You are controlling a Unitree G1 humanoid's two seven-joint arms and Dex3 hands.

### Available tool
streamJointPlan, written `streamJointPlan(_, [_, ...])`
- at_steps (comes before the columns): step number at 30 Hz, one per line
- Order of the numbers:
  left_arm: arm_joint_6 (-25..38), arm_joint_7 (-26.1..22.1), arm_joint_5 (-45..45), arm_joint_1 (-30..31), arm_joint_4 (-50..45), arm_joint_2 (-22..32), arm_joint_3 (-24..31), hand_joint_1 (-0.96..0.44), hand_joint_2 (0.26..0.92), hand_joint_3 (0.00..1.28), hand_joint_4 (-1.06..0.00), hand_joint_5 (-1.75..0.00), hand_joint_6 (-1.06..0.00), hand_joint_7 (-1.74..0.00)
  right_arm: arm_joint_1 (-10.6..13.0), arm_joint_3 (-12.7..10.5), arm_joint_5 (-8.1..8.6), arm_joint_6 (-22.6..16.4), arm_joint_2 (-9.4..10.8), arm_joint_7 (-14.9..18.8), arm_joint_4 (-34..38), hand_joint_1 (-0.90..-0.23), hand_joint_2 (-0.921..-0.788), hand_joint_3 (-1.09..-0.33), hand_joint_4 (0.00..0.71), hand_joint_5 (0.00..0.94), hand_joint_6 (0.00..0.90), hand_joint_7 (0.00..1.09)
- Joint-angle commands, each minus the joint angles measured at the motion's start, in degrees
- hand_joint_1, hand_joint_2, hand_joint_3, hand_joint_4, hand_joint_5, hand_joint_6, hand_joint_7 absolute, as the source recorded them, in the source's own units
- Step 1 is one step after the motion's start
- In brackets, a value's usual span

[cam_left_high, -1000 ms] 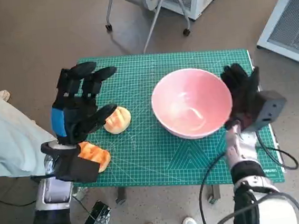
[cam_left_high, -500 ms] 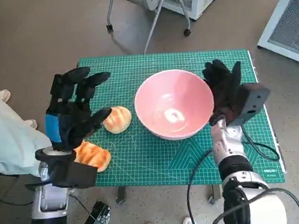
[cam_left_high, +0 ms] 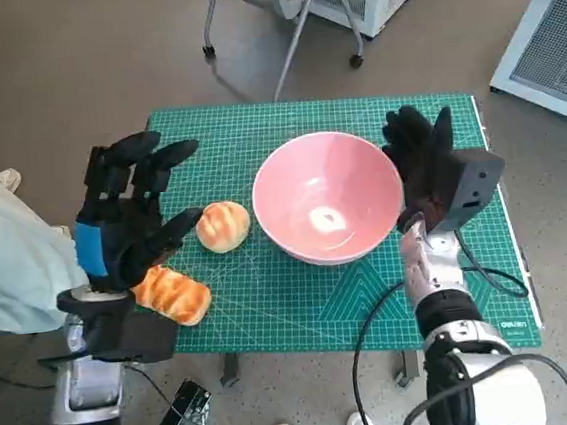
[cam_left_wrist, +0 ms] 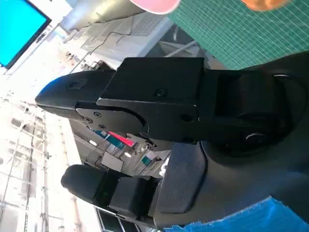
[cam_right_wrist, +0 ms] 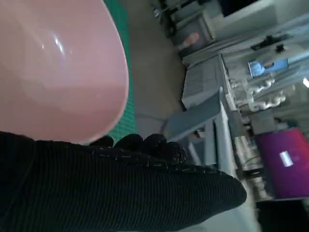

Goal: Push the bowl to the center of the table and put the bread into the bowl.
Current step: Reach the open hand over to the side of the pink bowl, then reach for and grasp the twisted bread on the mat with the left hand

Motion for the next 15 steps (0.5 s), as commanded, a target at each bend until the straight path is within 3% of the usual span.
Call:
streamJointPlan(1, [0.71, -3.61, 0.25, 0.58, -1.83, 4.86, 1.42, -0.08, 0.915, 0.0, -0.26, -0.83, -0.29, -0.89, 0.68, 2.86, -3.1, -5.87, -2.45, -0.65, -1.48, -0.536, -0.921, -0.824, 0.263, 0.067, -0.001, 0.87])
streamJointPlan(7, [0.67, -11.76, -0.59, 1.19, -3.49, 13.47, 3.01, -0.08, 0.905, 0.0, -0.27, -0.78, -0.3, -0.85, 1.83, 6.19, -5.79, -14.92, -5.74, 2.15, -4.58, -0.578, -0.921, -0.797, 0.303, 0.091, 0.001, 0.89])
streamJointPlan(15, [0.03, -27.07, -6.97, 2.94, -6.3, 25.6, 5.69, -0.06, 0.884, 0.0, -0.3, -0.63, -0.37, -0.71, 5.01, 7.84, -3.99, -24.72, -7.81, 9.78, -10.21, -0.633, -0.921, -0.729, 0.317, 0.105, 0.011, 0.91])
